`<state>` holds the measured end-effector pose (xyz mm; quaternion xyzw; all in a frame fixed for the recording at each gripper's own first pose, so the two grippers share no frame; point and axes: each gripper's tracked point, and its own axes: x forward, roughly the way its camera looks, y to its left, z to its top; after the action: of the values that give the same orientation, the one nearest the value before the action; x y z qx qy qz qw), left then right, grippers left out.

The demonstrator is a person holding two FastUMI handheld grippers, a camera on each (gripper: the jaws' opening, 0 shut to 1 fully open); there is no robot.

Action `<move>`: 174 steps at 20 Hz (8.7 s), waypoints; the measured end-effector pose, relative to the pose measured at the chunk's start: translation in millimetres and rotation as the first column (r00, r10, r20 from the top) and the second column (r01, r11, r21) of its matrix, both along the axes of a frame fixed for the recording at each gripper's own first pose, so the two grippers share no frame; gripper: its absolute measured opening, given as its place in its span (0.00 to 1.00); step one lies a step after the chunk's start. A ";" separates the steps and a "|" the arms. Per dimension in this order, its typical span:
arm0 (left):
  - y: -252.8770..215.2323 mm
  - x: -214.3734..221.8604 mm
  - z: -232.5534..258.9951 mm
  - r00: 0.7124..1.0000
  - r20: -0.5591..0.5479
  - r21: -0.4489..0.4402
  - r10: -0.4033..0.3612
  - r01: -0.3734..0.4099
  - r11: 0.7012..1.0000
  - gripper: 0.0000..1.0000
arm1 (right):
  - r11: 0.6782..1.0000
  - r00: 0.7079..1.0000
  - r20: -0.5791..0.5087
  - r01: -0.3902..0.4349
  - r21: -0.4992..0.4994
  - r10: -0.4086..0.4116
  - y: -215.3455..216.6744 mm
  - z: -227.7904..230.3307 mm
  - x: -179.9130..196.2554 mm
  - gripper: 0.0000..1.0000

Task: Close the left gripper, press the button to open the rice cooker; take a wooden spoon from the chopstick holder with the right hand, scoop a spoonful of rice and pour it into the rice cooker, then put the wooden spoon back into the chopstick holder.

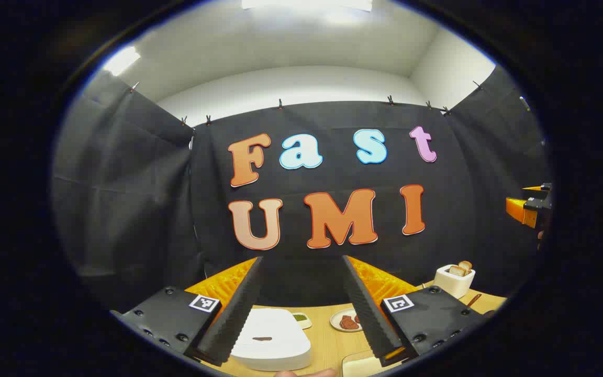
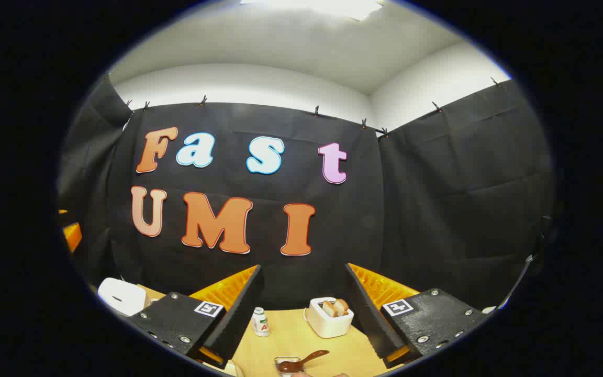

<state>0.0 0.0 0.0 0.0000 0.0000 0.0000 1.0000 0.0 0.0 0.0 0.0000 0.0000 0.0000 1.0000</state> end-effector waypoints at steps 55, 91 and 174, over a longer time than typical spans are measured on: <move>82.6 80.8 -278.1 0.491 -0.870 -0.254 -0.054 -0.350 0.902 0.05 | 0.997 0.991 -0.135 0.008 -0.073 -0.018 -56.4 -64.3 42.3 0.95; 95.0 143.5 -102.1 0.925 -0.310 0.022 0.221 -0.226 0.974 0.05 | 0.994 0.919 -0.394 -0.067 -0.081 0.030 -40.3 -200.4 57.1 0.95; 145.4 32.9 -144.1 0.934 -0.311 0.102 0.176 -0.151 0.983 1.00 | 0.864 0.830 -0.497 -0.426 -0.268 0.255 228.7 -380.0 -57.8 0.14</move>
<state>32.9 145.4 -144.1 0.0384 0.1613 0.0834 0.9826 -57.8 228.7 -380.0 -0.1873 0.2288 0.1814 0.9379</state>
